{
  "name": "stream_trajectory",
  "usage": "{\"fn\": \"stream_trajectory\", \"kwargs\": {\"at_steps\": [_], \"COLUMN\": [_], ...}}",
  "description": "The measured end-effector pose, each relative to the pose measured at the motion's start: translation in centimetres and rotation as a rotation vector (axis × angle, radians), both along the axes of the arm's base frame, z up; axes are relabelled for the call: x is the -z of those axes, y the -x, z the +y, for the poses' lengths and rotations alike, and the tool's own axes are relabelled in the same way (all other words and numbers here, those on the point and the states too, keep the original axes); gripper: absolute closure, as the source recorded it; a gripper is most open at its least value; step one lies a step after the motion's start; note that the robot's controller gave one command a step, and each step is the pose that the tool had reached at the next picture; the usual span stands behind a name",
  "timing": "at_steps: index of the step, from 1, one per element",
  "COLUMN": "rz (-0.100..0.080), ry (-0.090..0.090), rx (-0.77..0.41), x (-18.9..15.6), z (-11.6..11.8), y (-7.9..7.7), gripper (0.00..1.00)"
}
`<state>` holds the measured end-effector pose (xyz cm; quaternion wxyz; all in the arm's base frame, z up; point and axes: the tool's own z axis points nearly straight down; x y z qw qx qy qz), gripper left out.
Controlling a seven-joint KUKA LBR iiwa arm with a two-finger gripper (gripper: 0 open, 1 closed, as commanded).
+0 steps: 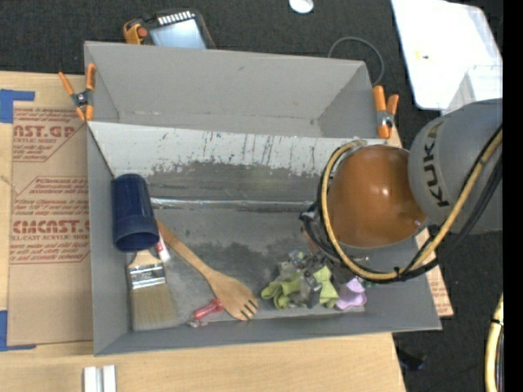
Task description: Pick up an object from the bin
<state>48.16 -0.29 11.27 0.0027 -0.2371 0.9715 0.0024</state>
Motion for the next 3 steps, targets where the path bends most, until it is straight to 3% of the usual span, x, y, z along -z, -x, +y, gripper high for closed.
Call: {"fn": "stream_trajectory", "kwargs": {"at_steps": [1,3], "rz": [0.001,-0.001], "ry": [-0.001,-0.001], "rx": [0.001,0.002], "x": [-2.8,-4.1], "z": [0.1,0.1], "y": [0.0,0.0], "gripper": [1.00,1.00]}}
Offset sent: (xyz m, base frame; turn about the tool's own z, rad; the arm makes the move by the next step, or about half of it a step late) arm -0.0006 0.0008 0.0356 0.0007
